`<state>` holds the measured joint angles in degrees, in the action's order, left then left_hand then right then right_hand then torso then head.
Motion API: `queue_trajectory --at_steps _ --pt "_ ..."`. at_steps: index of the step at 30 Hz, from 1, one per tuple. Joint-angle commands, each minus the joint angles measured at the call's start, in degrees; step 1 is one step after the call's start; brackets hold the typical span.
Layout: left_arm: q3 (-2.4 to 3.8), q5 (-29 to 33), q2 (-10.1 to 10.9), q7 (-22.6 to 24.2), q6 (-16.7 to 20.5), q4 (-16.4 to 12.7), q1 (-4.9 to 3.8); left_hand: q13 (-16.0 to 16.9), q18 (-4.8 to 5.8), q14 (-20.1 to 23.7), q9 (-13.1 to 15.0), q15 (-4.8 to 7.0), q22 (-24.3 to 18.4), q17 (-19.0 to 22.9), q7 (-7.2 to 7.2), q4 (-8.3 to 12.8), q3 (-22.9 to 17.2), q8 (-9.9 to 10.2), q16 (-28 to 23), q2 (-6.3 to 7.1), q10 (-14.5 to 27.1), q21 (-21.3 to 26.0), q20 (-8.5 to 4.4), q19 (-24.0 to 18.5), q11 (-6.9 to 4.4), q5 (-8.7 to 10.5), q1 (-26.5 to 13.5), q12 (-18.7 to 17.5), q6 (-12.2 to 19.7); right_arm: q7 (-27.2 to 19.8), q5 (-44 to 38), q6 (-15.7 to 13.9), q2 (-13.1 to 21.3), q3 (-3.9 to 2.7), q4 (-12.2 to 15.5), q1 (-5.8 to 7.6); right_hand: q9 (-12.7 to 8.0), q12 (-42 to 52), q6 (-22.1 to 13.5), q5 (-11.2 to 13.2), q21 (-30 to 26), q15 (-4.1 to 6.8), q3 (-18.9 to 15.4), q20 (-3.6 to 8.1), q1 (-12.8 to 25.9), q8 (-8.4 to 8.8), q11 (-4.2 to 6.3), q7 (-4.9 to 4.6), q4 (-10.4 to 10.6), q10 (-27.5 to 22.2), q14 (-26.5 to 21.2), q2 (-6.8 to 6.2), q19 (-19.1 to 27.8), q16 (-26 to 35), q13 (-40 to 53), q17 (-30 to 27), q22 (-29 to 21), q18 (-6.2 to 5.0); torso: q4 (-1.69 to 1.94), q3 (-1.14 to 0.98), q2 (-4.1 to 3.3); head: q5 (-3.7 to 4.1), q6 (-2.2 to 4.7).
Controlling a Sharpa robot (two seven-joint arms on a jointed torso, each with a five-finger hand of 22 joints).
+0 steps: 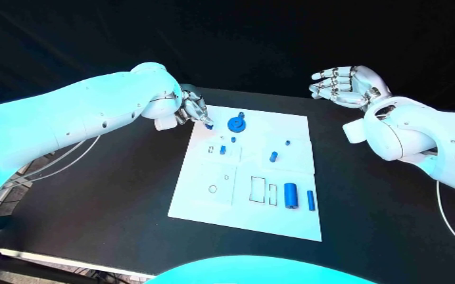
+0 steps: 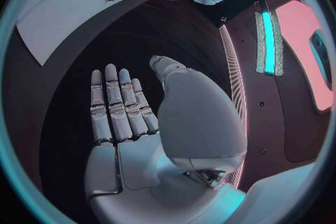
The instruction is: Assemble the parts on the task board
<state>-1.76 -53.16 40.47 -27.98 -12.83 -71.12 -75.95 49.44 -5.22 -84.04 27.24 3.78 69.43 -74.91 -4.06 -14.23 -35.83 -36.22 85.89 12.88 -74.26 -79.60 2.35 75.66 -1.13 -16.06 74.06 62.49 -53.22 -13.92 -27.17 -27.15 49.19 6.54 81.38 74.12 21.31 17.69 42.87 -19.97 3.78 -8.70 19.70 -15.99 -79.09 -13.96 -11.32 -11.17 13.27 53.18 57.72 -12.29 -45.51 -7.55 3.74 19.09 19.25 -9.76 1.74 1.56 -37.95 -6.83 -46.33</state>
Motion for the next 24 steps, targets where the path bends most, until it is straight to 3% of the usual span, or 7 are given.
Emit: queue_trajectory --at_steps 1,9,13,17,24 --pt "-0.27 -0.26 1.02 -0.54 5.48 -2.37 0.19 0.41 0.65 -3.6 8.95 0.51 0.17 -5.62 0.82 8.53 -8.95 -0.35 0.09 0.12 -0.49 -0.3 -0.04 0.49 0.02 -0.49 -0.76 0.46 -1.19 -0.6 0.03 0.72 0.07 0.0 0.11 -0.14 -0.06 -0.29 -0.24 -0.24 -0.26 -0.44 -0.09 0.0 0.56 0.31 -0.25 -4.11 -0.17 -0.23 -0.12 0.05 0.22 0.22 -0.07 -0.08 -0.1 -0.7 0.42 -0.12 0.22 0.15 -0.31" --pt "-1.22 -2.22 2.87 -0.65 9.31 -6.8 1.74 1.51 0.8 -3.63 9.47 0.68 0.92 -5.63 1.09 8.6 -9.69 -0.89 0.12 0.32 -1.16 -0.7 -0.18 0.98 -0.18 -0.64 -1.98 1.29 -1.55 -0.63 0.04 0.69 0.15 0.0 0.16 -0.32 -0.08 -0.31 -0.24 -0.39 -0.25 -0.45 -0.09 -0.01 0.56 0.33 -0.25 -4.12 -0.2 -0.25 -0.11 0.07 0.27 0.25 -0.07 -0.14 -0.22 -0.71 0.74 -0.1 0.41 0.57 -0.89" --pt "-1.72 -3.05 2.97 -0.77 10.13 -7.84 2.69 1.56 0.83 -3.66 9.85 0.79 1.07 -5.73 1.24 8.6 -9.97 -1.24 0.17 0.39 -1.27 -0.79 -0.26 1.08 -0.31 -0.61 -2.51 1.33 -1.66 -0.66 0.04 0.67 0.13 0.0 0.2 -0.41 -0.11 -0.33 -0.23 -0.55 -0.24 -0.46 -0.08 -0.02 0.55 0.34 -0.26 -4.12 -0.24 -0.27 -0.1 0.09 0.3 0.28 -0.07 -0.2 -0.32 -0.71 0.54 -0.15 0.32 0.63 -0.91" --pt "-2.04 -4.67 2.89 -0.9 10.05 -8.34 3.55 -0.45 0.81 -3.68 10.69 0.95 1.05 -5.81 1.51 8.5 -10.37 -1.93 0.2 0.37 -0.62 -0.77 -0.39 1.05 -0.51 -0.51 -3.27 -0.12 -1.76 -0.64 0.04 0.71 0.11 0.0 0.18 -0.46 -0.13 -0.36 -0.25 -0.68 -0.23 -0.47 -0.08 -0.03 0.55 0.37 -0.27 -4.13 -0.28 -0.3 -0.11 0.09 0.34 0.32 -0.08 -0.27 -0.43 -0.72 0.45 -0.11 0.27 0.68 -1.15" --pt "-2.21 -6.88 2.86 -1.05 8.97 -8.95 4.14 -1.23 0.83 -3.75 12.0 1.2 1.18 -6.08 1.88 8.51 -10.88 -2.99 0.32 0.38 -0.61 -0.8 -0.61 1.11 -0.82 -0.45 -4.11 -0.69 -1.92 -0.66 0.04 0.7 0.16 0.0 0.21 -0.48 -0.15 -0.38 -0.27 -0.75 -0.22 -0.48 -0.08 -0.04 0.56 0.39 -0.28 -4.14 -0.3 -0.33 -0.12 0.09 0.36 0.35 -0.08 -0.31 -0.5 -0.72 0.5 -0.17 0.24 0.76 -1.36"
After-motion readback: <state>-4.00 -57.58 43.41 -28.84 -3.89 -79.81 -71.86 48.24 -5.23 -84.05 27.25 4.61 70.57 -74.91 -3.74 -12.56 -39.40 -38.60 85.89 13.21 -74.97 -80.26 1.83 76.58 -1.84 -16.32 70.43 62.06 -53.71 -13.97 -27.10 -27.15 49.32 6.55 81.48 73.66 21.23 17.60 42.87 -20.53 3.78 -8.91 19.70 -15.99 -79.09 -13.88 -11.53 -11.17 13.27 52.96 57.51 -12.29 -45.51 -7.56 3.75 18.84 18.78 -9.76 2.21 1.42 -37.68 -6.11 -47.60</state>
